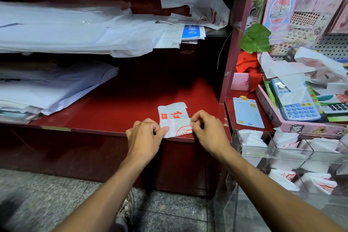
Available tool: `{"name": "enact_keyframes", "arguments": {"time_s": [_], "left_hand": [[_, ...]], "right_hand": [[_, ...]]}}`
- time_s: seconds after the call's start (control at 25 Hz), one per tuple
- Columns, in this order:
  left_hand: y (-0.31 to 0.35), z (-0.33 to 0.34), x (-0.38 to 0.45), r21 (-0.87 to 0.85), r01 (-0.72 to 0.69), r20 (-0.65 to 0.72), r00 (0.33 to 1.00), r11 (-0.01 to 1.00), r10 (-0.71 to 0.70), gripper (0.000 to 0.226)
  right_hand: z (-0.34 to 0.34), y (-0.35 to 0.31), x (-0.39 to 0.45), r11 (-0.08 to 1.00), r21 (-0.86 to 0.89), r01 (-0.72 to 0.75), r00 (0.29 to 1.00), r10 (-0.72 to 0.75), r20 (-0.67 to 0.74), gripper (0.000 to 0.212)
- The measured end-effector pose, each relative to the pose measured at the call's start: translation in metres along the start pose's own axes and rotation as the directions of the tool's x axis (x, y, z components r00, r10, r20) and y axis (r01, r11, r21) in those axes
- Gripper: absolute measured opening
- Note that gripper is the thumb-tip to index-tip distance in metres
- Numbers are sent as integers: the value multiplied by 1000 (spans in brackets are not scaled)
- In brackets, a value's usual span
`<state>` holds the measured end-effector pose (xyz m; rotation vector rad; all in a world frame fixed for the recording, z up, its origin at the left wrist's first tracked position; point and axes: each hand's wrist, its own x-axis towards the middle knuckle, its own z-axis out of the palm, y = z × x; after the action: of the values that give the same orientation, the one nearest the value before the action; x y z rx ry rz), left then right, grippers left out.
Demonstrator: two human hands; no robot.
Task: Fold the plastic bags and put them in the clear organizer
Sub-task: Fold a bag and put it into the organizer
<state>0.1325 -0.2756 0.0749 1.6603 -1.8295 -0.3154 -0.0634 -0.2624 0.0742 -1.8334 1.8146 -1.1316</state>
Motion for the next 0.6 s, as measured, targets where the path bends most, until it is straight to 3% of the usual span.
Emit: {"name": "enact_keyframes", "arguments": {"time_s": [0.2,0.28,0.44,0.6], "left_hand": [[7,3,-2,32,-11,-67,998,999,14,24],[4,2,-2,25,-88,4,996,996,88,43],[-3,4,-2,49,-228,162,962,972,218,37],[-8,1,-1,31,-281,166,948,959,272,37]], "right_hand": [[-1,-1,-2,997,-67,31,999,-29,27,6],[-2,0,-3,997,-63,43,999,-41,29,4],[-5,2,-3,991,-74,116,993,-113,39,22],[-10,5,-4,908,-304,289,944,-218,247,42]]}}
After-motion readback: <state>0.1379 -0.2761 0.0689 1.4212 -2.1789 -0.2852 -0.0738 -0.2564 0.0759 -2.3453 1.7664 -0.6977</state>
